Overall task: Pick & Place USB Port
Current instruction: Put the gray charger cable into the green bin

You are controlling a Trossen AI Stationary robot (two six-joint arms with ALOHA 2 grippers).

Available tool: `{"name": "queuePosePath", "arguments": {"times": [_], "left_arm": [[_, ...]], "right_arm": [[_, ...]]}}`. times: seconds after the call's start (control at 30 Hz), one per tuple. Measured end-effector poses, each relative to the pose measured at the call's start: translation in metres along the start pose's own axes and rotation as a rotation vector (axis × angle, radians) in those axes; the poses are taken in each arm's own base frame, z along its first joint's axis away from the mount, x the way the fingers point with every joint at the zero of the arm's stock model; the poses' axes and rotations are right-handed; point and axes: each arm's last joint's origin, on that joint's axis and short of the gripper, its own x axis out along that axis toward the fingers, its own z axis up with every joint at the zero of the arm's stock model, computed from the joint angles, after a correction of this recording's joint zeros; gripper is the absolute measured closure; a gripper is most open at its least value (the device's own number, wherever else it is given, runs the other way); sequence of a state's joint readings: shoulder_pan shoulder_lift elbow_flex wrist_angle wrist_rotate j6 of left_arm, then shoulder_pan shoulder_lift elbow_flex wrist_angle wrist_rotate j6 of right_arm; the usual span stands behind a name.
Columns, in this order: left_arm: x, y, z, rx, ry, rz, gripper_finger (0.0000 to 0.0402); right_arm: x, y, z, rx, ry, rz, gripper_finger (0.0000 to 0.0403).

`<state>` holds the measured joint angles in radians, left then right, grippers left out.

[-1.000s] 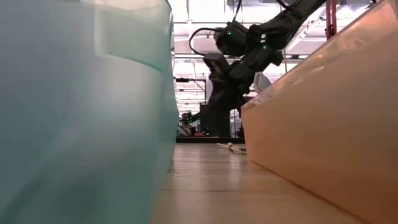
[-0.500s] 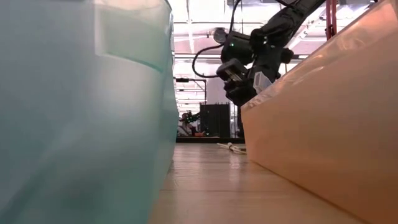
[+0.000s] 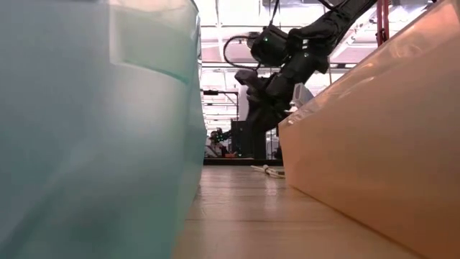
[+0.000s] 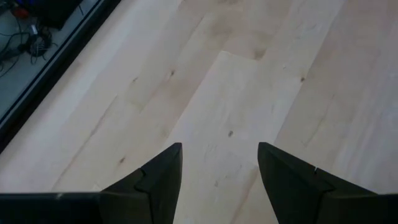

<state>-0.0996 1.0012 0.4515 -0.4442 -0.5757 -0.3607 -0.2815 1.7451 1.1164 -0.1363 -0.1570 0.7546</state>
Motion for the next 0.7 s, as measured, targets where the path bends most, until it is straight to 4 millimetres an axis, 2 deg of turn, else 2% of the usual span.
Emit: {"name": "queuePosePath", "arguments": {"times": [0.1,0.37,0.5,0.7], "left_arm": [[-0.0006,-0.0008,-0.0012,0.002,0.009,-0.008,0.0188],[-0.0019,-0.0023,-0.0032,0.015,0.018,-0.014,0.0188],[-0.0019,-0.0022,-0.0031,0.016,0.017,-0.011,0.0188],[-0.0019,-0.0021,-0.0031,0.019,0.015,-0.008,0.0188]], "right_arm": [[-0.0002,0.0058,0.0057,-0.052,-0.069,0.047,0.0344],[-0.0002,0.0085,0.0058,0.002,-0.076,0.067,0.0336],[-0.0001,0.0077,0.0063,-0.016,-0.098,0.043,0.0312],[0.0008,0.004,-0.0008,-0.003,-0.066,-0.039,0.0251]]}}
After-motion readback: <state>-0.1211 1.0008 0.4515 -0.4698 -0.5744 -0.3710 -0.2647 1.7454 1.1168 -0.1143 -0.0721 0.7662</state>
